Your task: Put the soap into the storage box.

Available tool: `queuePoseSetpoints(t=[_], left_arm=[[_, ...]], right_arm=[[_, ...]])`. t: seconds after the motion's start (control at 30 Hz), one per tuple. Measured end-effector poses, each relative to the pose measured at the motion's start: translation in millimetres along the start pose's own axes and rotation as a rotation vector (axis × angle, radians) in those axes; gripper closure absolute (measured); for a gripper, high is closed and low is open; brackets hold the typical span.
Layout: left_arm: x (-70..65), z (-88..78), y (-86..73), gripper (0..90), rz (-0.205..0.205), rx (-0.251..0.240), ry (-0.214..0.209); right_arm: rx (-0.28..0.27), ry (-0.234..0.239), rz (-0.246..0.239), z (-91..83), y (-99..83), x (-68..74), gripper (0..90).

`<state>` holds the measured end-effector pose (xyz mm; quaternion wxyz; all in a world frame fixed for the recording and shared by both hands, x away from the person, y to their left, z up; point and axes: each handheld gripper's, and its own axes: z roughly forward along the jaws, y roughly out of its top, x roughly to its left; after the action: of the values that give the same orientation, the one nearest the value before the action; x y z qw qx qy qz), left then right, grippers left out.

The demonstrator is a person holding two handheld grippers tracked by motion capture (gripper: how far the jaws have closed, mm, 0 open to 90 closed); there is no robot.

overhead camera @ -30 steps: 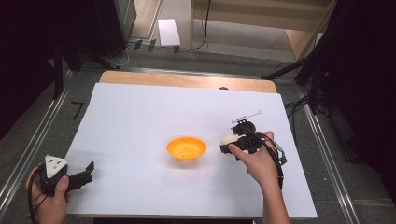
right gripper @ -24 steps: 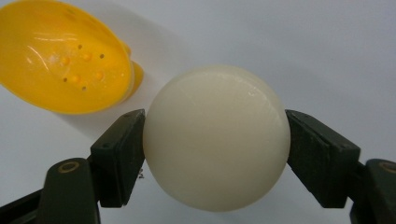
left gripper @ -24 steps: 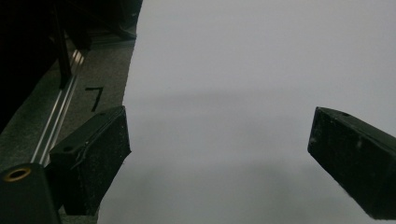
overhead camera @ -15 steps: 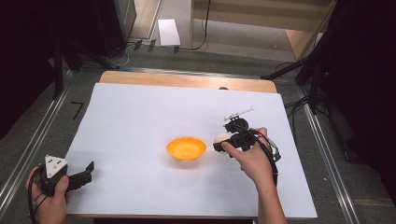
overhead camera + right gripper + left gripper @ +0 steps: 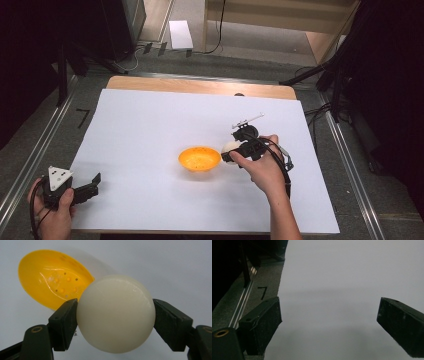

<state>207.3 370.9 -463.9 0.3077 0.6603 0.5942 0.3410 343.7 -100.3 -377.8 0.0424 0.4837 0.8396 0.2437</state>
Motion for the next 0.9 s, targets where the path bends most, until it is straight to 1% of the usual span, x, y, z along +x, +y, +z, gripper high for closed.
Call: queuePoseSetpoints(t=[0.13,0.17,0.57,0.67,0.7,0.8,0.9], left_arm=[[0.0,0.0,0.0,6.2,0.000,0.000,0.000],[0.0,0.0,0.0,6.2,0.000,0.000,0.000],[-0.1,0.0,0.0,6.2,0.002,-0.001,0.000],[-0.4,0.2,0.0,6.2,0.006,0.002,0.002],[-0.3,0.3,0.0,6.2,0.004,0.001,0.001],[-0.1,0.1,0.0,6.2,-0.001,0.002,0.000],[-0.2,0.1,0.1,6.2,0.003,0.004,0.001]], right_arm=[[0.004,0.006,-0.012,1.8,2.5,4.8,24.9],[0.004,0.005,-0.008,1.9,3.0,5.9,25.0],[0.007,0.019,-0.045,7.2,10.3,19.5,25.0],[0.007,0.023,-0.050,8.5,11.9,22.6,24.9],[0.010,0.023,-0.045,8.8,12.5,24.1,24.9],[0.010,0.028,-0.064,10.4,14.1,27.0,25.0],[0.013,0.028,-0.065,11.6,15.7,30.6,25.0]])
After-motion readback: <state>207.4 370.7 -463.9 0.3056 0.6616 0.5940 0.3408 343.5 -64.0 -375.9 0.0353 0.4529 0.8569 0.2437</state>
